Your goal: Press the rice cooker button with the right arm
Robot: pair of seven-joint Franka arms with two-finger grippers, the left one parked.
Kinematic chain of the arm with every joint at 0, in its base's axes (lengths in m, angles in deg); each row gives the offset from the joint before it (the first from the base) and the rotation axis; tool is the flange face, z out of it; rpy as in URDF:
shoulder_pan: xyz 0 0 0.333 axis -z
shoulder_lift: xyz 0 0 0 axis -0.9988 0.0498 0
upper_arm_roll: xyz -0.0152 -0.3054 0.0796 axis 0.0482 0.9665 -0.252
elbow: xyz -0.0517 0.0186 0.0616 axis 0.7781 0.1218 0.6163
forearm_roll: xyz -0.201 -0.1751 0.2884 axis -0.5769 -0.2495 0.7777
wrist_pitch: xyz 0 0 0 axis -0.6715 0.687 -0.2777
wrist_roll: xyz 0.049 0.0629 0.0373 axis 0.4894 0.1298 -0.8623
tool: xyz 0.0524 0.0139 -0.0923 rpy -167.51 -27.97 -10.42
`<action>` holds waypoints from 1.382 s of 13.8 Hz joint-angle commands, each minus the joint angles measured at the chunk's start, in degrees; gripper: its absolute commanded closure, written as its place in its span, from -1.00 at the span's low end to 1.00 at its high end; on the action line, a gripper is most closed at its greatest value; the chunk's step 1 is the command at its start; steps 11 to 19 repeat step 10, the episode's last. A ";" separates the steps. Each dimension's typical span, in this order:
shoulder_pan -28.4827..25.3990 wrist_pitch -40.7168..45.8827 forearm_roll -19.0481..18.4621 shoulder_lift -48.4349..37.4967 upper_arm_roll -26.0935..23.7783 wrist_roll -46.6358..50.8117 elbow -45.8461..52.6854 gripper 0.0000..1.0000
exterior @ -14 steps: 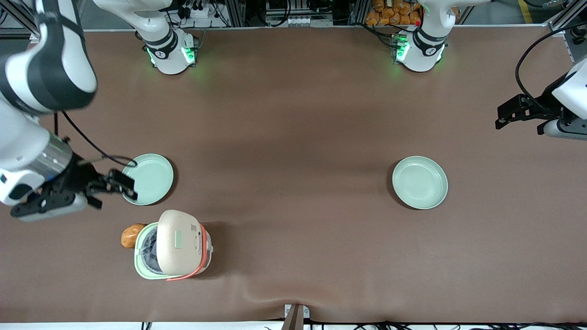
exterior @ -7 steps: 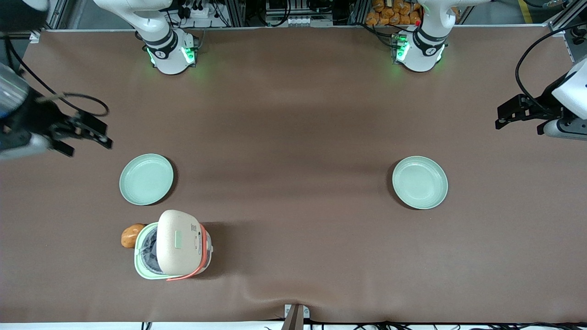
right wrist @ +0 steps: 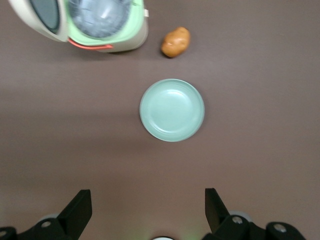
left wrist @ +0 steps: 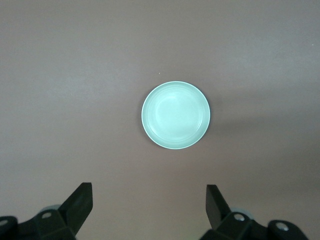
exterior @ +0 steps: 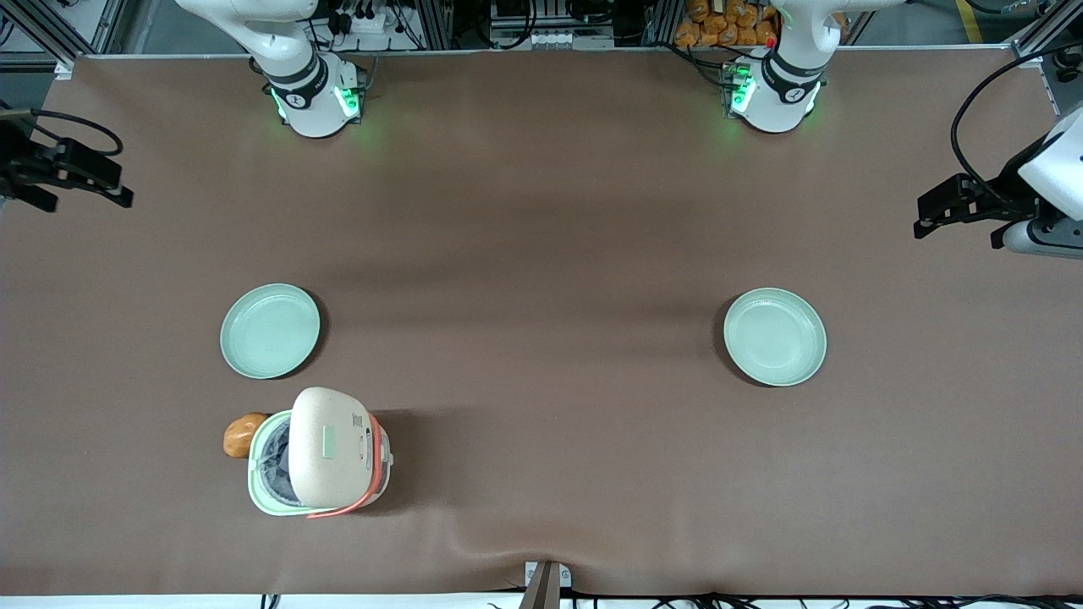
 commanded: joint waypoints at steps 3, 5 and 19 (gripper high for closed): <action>0.38 4.46 -1.77 -1.51 1.63 -0.47 -0.87 -1.00; 0.29 4.47 -1.85 -1.51 1.64 -0.38 -0.87 -1.00; 0.12 4.38 -1.15 -1.33 1.63 0.06 -0.96 -1.00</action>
